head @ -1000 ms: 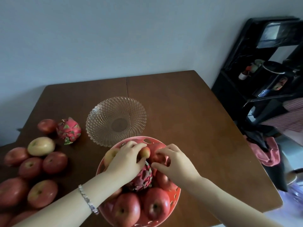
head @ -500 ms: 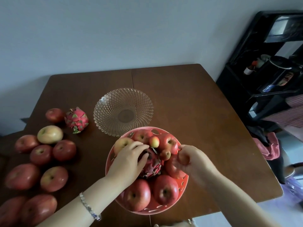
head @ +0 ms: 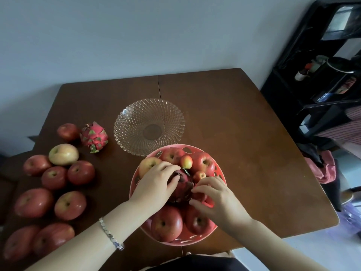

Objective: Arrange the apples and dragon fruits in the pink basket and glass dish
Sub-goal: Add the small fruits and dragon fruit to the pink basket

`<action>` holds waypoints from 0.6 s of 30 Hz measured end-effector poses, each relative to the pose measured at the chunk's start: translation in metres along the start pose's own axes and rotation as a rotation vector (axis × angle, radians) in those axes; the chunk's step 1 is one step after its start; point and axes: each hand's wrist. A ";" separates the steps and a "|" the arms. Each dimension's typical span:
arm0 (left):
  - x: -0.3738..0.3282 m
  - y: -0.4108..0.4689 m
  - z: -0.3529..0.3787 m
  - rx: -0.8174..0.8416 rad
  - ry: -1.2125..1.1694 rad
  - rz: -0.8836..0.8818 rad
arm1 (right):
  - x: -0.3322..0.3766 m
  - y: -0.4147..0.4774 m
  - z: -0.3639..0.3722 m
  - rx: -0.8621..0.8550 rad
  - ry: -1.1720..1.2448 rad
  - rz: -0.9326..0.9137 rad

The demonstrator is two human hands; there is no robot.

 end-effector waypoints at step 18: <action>0.047 -0.012 -0.002 0.085 -1.226 -0.924 | -0.036 0.048 -0.014 0.209 0.599 0.823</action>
Point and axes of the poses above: each hand's wrist, its own y-axis towards the middle knuckle, its own z-axis out of the palm, x = y × z, and after that the axes turned 9 degrees about x, right-handed
